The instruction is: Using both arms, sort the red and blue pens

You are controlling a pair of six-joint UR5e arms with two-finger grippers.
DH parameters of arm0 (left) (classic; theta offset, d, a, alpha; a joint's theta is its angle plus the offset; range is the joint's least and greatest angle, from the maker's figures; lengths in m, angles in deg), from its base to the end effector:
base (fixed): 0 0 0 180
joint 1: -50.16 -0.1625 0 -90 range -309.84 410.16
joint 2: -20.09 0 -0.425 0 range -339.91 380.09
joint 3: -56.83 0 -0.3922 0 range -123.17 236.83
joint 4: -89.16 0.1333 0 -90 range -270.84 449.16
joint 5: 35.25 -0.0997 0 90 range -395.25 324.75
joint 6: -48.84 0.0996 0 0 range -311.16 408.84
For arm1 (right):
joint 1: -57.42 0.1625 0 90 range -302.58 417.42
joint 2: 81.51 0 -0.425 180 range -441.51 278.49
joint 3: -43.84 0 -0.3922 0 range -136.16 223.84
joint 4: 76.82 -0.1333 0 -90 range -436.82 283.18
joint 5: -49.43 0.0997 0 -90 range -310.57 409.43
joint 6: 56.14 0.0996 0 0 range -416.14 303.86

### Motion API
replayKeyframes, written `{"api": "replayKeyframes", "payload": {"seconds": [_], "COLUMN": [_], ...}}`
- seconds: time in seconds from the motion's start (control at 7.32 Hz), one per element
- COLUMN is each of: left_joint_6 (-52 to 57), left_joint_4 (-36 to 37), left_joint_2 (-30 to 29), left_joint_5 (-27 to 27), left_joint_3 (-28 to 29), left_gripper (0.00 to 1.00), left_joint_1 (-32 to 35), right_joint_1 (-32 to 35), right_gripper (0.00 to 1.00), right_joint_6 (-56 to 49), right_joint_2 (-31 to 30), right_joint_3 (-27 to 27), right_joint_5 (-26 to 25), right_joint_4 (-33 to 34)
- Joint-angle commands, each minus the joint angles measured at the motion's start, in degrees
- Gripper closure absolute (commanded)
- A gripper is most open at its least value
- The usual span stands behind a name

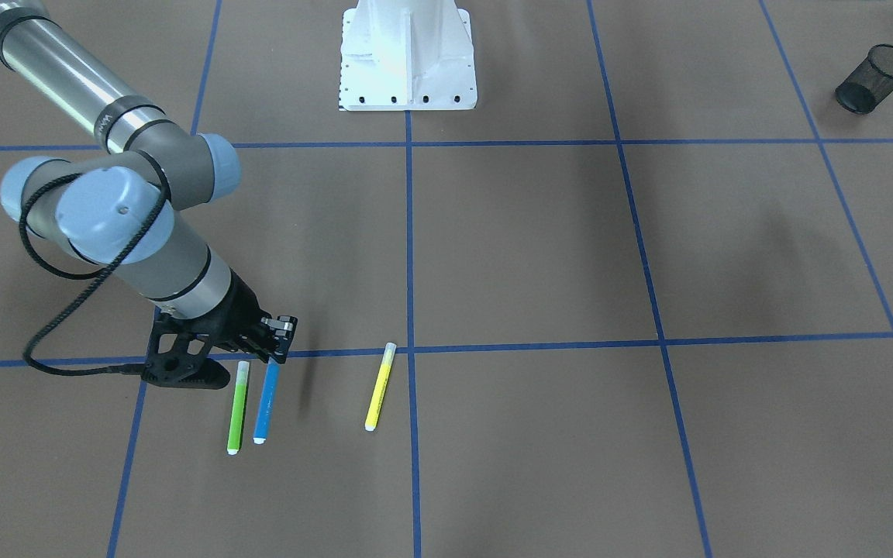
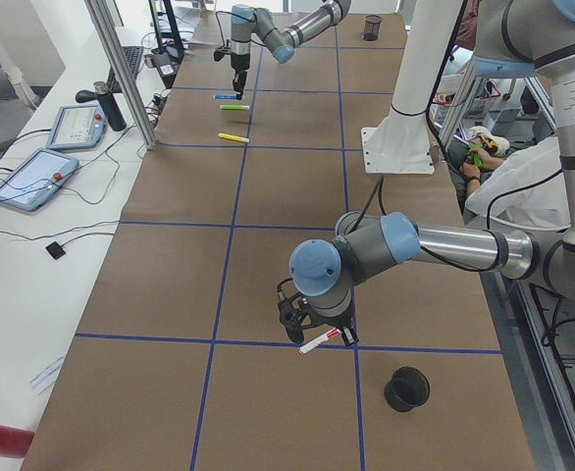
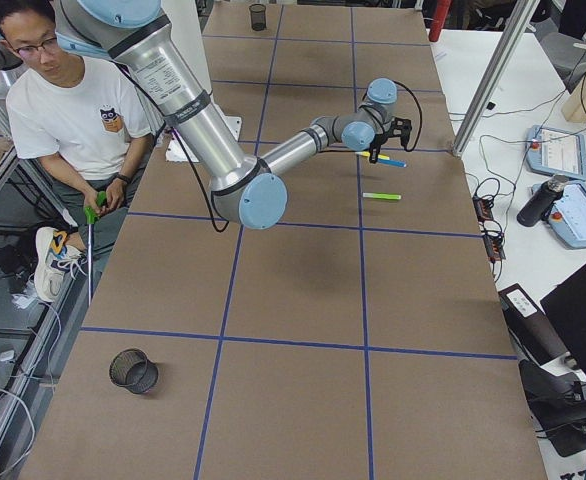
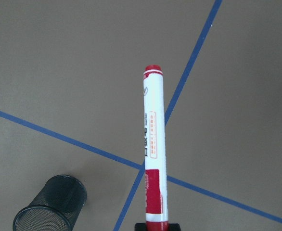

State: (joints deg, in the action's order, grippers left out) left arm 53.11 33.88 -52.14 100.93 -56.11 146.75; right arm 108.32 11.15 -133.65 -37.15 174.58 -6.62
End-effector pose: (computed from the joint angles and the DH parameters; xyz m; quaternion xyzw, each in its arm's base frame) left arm -0.0970 -0.3045 0.6410 -0.1977 0.3997 -0.1180 0.8873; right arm -0.4023 -0.6155 0.2878 0.0150 -0.4793 0.0909 0.8728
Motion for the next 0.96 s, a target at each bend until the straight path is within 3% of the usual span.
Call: {"api": "replayKeyframes", "payload": {"seconds": [0.0, 0.55, 0.82], "left_joint_6": [5.11, 18.64, 24.80], "left_joint_4": [2.43, 18.33, 20.91], "left_joint_2": [2.00, 2.27, 2.44], "left_joint_5": [-1.44, -7.84, -9.01], "left_joint_3": [2.02, 3.43, 10.77], "left_gripper": [1.00, 1.00, 1.00], "left_joint_1": [0.88, 2.55, 5.18], "right_joint_1": [4.01, 6.92, 11.57], "right_gripper": [1.00, 1.00, 1.00], "right_joint_6": [-0.14, 0.04, -0.05], "right_joint_2": [-7.24, -16.65, -20.26], "right_joint_3": [-10.45, -19.18, -22.95], "right_joint_5": [6.30, 13.35, 17.75], "right_joint_4": [4.49, 4.77, 4.77]}}
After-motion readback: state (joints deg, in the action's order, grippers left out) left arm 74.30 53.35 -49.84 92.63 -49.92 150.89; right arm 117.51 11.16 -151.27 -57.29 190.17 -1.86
